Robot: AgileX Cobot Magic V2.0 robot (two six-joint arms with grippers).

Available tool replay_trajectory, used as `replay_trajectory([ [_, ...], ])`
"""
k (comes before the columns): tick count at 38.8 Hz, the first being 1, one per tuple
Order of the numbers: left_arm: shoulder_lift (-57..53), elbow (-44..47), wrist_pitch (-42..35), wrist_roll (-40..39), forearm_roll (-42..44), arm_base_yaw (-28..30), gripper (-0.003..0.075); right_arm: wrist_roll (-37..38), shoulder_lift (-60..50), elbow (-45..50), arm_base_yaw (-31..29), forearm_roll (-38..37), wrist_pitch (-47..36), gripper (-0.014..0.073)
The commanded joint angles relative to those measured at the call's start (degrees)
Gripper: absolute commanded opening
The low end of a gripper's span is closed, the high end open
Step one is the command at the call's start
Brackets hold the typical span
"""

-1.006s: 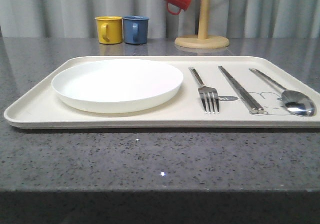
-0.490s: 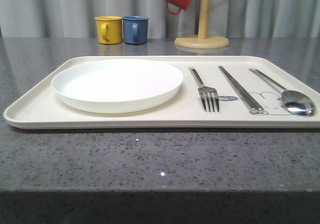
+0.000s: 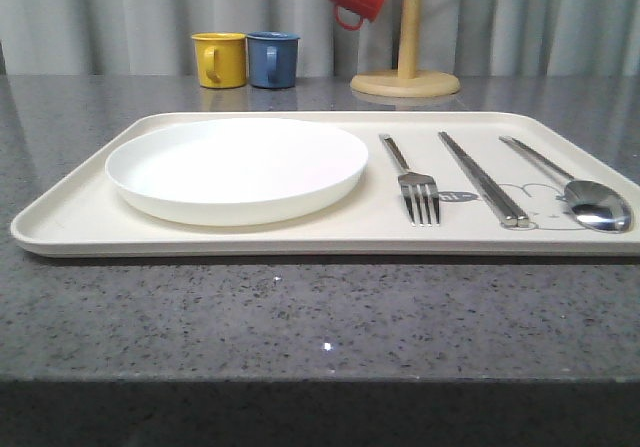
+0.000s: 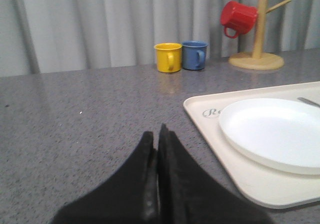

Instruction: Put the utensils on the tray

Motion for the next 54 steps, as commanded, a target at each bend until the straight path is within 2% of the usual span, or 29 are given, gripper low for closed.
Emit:
replay_trajectory([
  [1, -1.7, 2.8, -7.3, -0.5, -1.5, 4.0, -0.0018, -0.6, 0.6, -1.4, -0.1, -0.5, -5.0, -0.0069],
  [7, -1.8, 8.2, -9.9, -0.5, -1.8, 8.8, -0.0018, -0.6, 0.6, -1.3, -0.1, -0.5, -5.0, -0.0069],
  [14, -1.8, 14.0, -16.5, -0.5, -1.8, 9.4, -0.0018, -0.6, 0.6, -1.3, -0.1, -0.5, -5.0, -0.0069],
  [54, -1.8, 13.9, -15.1, -0.5, -1.8, 9.4, -0.0018, -0.6, 0.6, -1.3, -0.1, -0.5, -5.0, -0.0069],
])
